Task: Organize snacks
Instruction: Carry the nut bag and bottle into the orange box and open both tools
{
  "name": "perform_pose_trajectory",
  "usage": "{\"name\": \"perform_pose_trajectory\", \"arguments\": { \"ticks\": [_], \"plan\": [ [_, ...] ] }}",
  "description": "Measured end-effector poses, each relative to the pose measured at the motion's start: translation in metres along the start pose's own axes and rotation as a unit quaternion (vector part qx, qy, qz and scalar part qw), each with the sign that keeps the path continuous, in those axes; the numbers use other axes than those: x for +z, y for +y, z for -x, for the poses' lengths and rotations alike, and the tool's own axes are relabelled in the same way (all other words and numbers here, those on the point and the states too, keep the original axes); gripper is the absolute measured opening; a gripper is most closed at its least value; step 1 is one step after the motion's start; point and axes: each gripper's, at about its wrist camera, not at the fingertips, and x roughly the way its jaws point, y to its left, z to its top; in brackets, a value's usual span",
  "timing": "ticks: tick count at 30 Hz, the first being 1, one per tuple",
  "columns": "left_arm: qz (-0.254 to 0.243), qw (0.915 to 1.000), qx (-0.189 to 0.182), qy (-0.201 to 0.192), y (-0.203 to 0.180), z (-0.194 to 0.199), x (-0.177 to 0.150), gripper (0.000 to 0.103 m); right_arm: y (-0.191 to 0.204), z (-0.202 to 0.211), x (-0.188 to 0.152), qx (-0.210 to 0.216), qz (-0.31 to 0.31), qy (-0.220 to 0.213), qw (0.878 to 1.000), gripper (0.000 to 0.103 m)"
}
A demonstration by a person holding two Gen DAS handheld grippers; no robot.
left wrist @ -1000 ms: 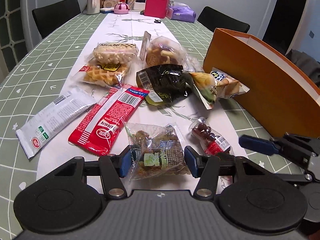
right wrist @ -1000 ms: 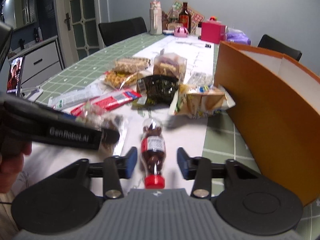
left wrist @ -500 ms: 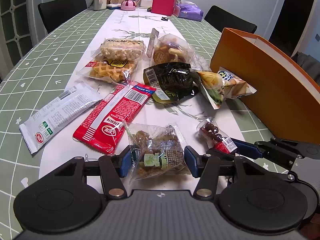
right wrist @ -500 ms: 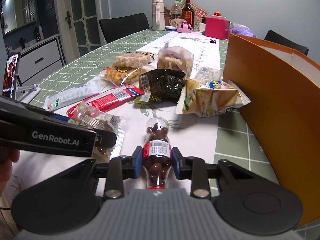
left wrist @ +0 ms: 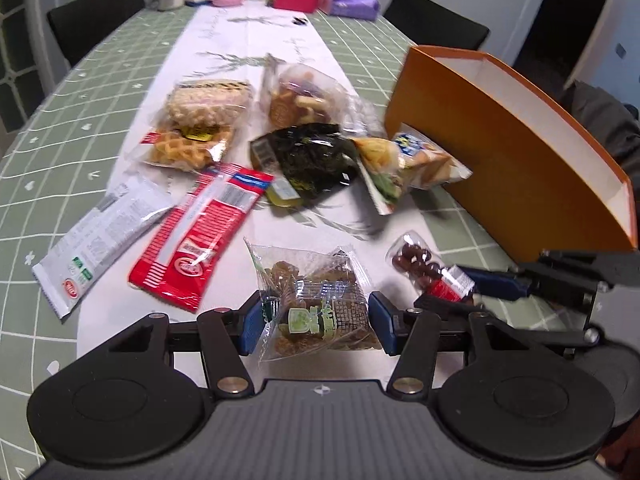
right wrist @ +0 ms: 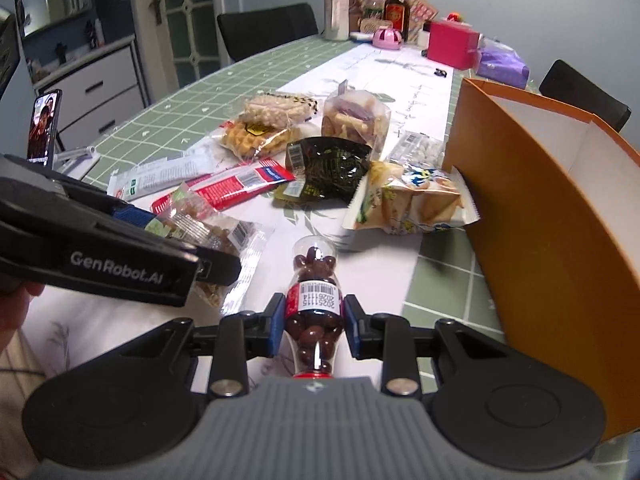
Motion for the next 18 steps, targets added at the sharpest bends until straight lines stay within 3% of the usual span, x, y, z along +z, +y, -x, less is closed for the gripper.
{"name": "perform_pose_trajectory", "arguments": {
  "ticks": [3,7,18],
  "plan": [
    [-0.023,0.9997,-0.001,0.005,-0.011,0.005,0.007,0.063,-0.008,0.015,0.007,-0.002,0.014,-0.001,1.000,0.029],
    [-0.020,0.9991,-0.030,0.020,-0.020,0.010,0.024,0.063,-0.015,0.036,0.018,-0.007,0.030,-0.012,0.999,0.029],
    [-0.041,0.9980,-0.048,-0.009,-0.052,0.034,0.085,0.063,-0.055,0.095,0.054,-0.059,0.057,-0.060,0.995,0.029]
  ]
}}
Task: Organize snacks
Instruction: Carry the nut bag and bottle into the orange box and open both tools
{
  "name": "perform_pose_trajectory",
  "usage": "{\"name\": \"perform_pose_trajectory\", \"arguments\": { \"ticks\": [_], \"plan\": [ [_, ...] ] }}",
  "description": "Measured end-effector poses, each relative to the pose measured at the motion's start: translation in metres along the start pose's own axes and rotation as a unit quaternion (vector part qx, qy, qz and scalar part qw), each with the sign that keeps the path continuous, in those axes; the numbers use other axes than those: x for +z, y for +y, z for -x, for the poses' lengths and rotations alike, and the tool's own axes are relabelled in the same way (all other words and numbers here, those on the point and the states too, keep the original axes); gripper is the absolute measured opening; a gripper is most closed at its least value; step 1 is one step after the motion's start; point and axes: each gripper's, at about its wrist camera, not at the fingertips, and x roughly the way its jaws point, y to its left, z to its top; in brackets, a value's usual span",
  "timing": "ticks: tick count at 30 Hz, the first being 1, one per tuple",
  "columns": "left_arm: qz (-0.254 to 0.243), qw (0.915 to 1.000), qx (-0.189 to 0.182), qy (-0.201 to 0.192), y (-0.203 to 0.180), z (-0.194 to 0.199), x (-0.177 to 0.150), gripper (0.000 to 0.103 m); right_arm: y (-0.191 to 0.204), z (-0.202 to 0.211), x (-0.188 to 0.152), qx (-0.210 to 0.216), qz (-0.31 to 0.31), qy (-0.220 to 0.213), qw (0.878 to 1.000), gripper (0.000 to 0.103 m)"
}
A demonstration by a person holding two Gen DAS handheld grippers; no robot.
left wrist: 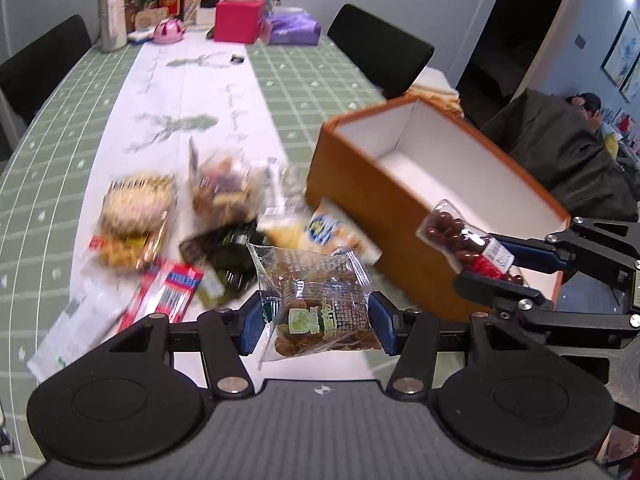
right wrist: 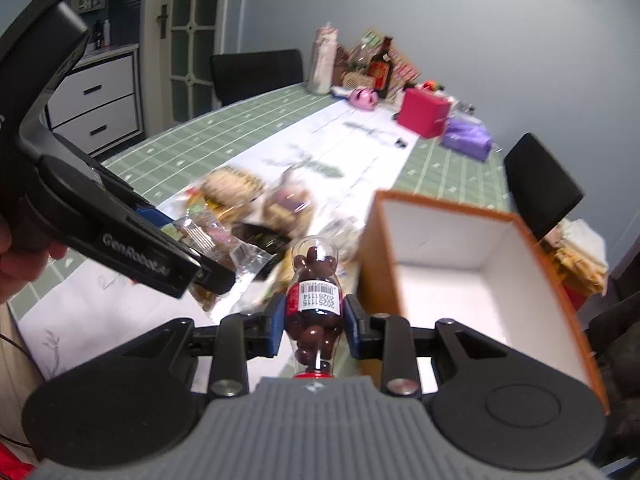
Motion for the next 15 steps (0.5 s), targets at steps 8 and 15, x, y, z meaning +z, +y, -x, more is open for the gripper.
{"name": "perform_pose_trajectory", "arguments": {
  "ticks": [8,15],
  "plan": [
    [-0.070,0.9972,-0.020,0.015,-0.049,-0.007,0.057,0.063,-0.064,0.005,0.019,-0.037,-0.032,0.024,0.999,0.029],
    [-0.115,0.9907,-0.029,0.066,-0.100,-0.044,0.091,0.063,-0.110,-0.004,0.005,-0.050,-0.063,0.075,0.994,0.029]
  ]
}}
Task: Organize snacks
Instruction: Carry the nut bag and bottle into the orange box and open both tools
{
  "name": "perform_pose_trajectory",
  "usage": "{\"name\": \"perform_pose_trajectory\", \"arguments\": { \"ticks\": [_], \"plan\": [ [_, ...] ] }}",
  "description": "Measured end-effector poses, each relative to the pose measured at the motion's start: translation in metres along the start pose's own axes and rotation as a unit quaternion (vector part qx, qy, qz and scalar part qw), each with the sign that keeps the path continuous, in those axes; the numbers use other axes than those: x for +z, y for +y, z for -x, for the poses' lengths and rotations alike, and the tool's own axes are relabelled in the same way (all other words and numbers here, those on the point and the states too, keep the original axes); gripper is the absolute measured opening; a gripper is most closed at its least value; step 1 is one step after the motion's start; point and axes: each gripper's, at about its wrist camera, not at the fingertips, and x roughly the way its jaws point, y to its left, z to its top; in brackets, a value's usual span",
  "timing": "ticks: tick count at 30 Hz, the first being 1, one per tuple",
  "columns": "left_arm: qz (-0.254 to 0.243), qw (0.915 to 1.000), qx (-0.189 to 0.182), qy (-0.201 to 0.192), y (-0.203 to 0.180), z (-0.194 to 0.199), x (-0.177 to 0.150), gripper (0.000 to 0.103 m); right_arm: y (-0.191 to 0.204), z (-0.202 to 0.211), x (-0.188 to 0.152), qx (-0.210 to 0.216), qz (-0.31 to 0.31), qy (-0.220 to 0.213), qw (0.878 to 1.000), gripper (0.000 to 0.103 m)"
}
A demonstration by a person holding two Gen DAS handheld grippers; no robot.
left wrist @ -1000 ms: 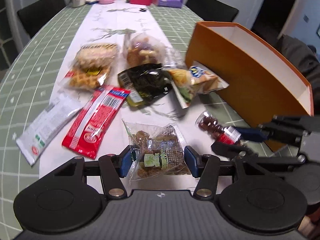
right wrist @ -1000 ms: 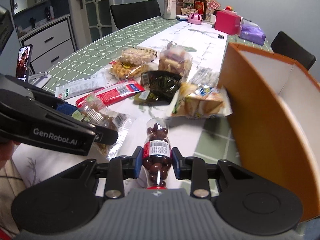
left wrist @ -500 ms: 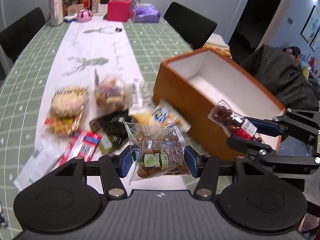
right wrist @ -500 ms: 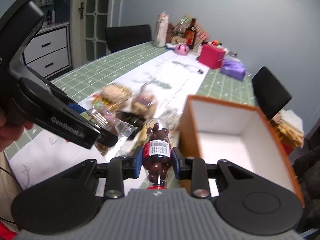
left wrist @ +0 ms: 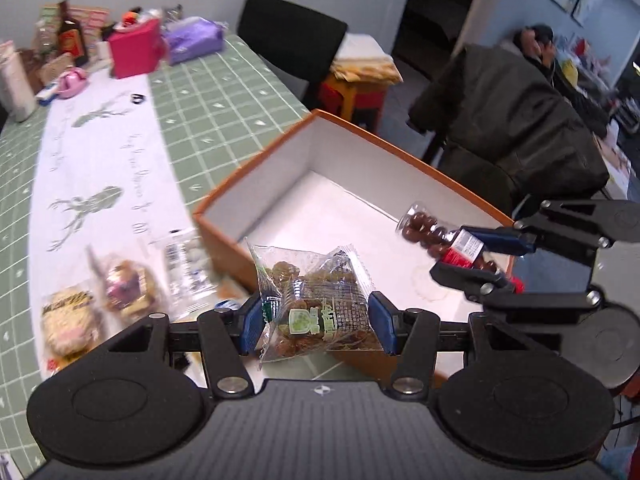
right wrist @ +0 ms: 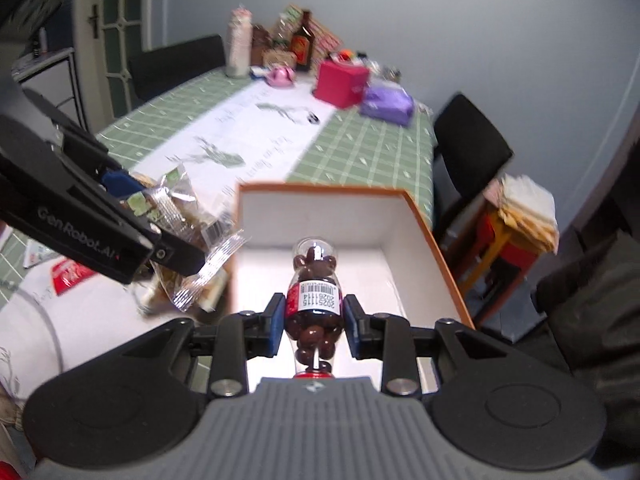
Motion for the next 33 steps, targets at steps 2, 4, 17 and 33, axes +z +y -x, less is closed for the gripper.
{"name": "perform_pose_trajectory", "arguments": {
  "ticks": [2,4,17,33],
  "plan": [
    [-0.017,0.9998,0.007,0.010,-0.013,-0.013,0.009,0.063,-0.007,-0.012,-0.004,0.001,-0.004,0.020,1.000,0.029],
    [-0.030,0.9992,0.007,0.028,-0.024,-0.026,0.016,0.063,-0.011,-0.023,-0.009,0.003,-0.003,0.040,0.999,0.029],
    [-0.082,0.9847,0.029,0.151,-0.045,-0.109,0.034,0.063,-0.011,-0.076,-0.018,0.028,0.043,0.127,0.991,0.029],
    [-0.091,0.9746,0.033,0.202,-0.043,-0.165,0.028,0.064,-0.004,-0.115,-0.024,0.050,0.054,0.186,0.980,0.029]
  ]
}}
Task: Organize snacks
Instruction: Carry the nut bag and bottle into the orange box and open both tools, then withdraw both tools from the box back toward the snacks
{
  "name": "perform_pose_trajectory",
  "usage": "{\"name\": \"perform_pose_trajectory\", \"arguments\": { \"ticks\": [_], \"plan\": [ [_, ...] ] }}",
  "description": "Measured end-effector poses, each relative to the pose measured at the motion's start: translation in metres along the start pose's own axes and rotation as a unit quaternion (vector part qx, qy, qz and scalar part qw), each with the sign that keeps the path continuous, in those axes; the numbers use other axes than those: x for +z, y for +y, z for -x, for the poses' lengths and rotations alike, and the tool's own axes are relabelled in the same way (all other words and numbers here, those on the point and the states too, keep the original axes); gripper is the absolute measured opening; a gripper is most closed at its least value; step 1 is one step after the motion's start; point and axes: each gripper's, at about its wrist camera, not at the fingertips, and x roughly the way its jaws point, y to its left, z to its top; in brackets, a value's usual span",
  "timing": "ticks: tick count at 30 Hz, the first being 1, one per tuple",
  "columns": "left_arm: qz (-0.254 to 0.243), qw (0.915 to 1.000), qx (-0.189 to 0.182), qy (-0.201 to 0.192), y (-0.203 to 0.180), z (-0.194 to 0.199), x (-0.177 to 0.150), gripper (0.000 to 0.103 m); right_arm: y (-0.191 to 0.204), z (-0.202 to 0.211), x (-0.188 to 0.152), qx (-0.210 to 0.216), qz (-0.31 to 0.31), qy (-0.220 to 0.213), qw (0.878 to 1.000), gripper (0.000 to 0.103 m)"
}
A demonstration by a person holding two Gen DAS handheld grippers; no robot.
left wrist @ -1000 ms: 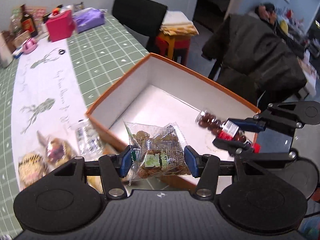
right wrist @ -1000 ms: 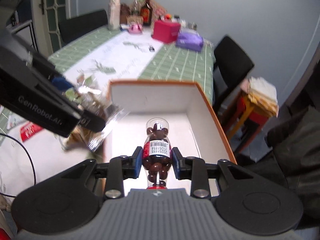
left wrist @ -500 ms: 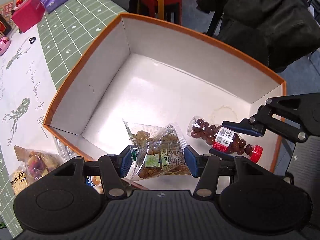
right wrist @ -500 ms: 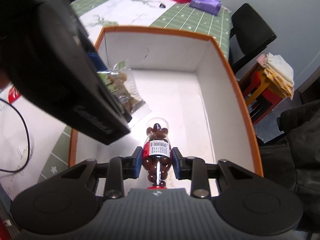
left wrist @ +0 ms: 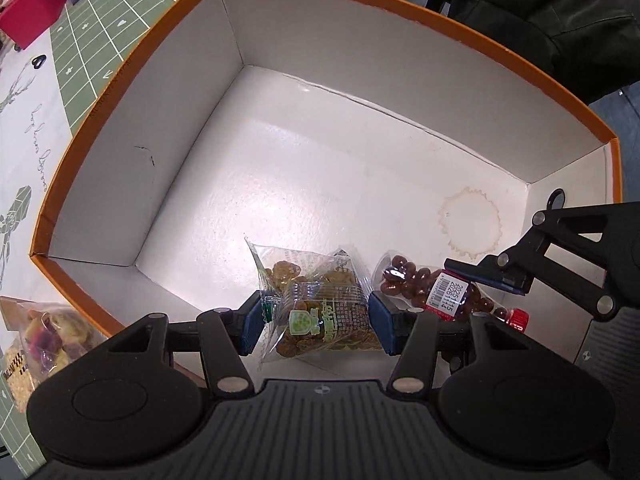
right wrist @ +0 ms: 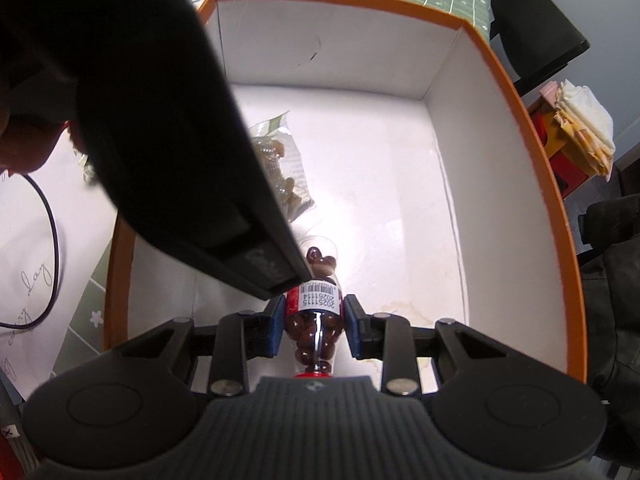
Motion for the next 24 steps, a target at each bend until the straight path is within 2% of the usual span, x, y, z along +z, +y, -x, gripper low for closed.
{"name": "perform_pose_trajectory", "arguments": {
  "ticks": [6,8,10,16,18,20,24],
  "plan": [
    [-0.003,1.0000,-0.007,-0.001,-0.001,-0.007,0.006,0.072,0.000,-0.001,0.005,-0.001,0.003,0.003,1.000,0.029],
    [0.000,0.9999,-0.013,-0.006,0.001,-0.006,0.003,0.077,0.001,0.003,0.003,-0.003,-0.001,0.001,1.000,0.039],
    [0.000,0.9999,-0.015,-0.009,0.002,-0.003,0.001,0.077,-0.001,-0.001,0.002,-0.003,-0.003,0.001,1.000,0.044],
    [-0.004,0.9994,-0.028,-0.020,0.005,0.014,-0.005,0.079,0.005,0.002,0.000,-0.009,0.000,0.004,1.000,0.051],
    [-0.007,0.9992,-0.027,-0.027,0.005,0.024,-0.009,0.079,0.006,0.002,0.000,-0.015,0.001,0.004,1.000,0.053],
    [-0.007,0.9987,-0.032,-0.038,0.006,0.035,-0.014,0.079,0.007,0.007,0.000,-0.028,0.004,0.001,1.000,0.060],
    [0.002,0.9975,-0.036,-0.062,0.013,0.059,-0.025,0.079,0.002,0.021,0.000,-0.033,-0.002,-0.014,0.999,0.063]
  ]
}}
